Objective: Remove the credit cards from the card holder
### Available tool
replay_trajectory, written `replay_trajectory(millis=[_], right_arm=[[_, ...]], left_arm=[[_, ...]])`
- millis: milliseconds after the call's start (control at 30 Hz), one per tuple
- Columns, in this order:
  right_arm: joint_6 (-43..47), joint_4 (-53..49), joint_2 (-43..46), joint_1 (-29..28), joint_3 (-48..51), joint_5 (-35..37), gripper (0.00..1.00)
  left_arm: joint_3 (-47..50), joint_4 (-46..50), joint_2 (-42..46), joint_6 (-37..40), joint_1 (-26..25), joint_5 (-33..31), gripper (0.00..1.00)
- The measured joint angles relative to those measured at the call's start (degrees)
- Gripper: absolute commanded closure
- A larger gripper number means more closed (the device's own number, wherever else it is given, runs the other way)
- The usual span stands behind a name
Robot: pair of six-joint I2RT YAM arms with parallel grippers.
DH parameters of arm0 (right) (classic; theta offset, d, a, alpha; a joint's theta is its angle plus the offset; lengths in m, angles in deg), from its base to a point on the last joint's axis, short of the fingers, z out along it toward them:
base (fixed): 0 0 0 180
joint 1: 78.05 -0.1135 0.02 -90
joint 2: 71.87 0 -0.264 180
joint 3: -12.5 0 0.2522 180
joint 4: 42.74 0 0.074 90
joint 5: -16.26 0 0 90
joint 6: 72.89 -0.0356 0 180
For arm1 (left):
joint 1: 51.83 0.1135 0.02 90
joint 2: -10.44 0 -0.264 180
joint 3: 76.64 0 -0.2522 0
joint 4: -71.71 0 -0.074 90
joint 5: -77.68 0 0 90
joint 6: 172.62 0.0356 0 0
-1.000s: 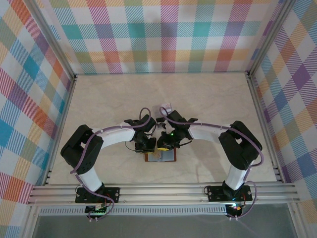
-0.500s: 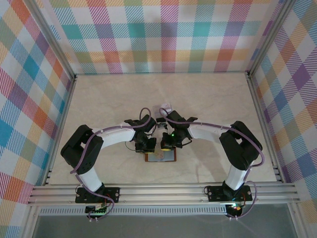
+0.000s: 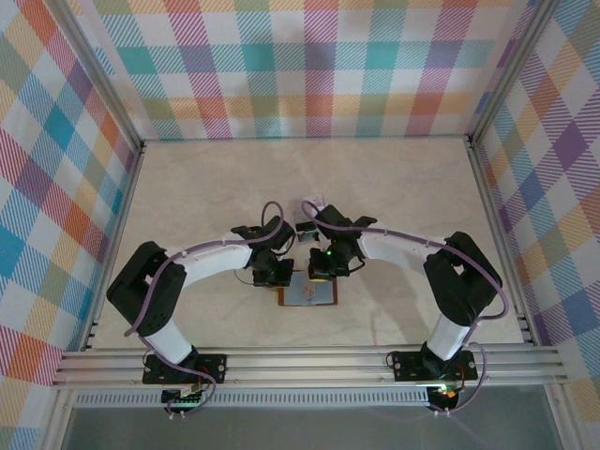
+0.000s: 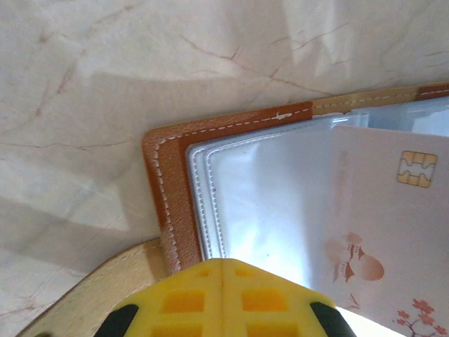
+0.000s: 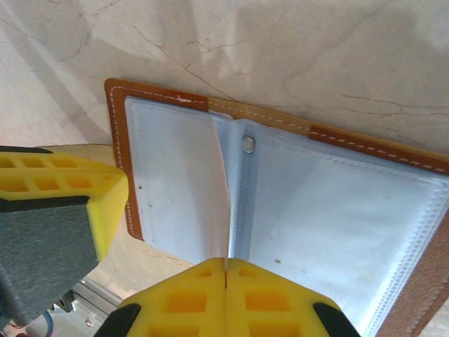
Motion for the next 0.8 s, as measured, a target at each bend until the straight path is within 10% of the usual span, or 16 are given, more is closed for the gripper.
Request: replay_trajectory(millis=[800], right_arm=[[13.2,-11.5,0.5,1.9,-9.9,4.9,1.00]], left_arm=[[7.5,-0.7,10.8,-0.5,6.4,-1.4,0.94]])
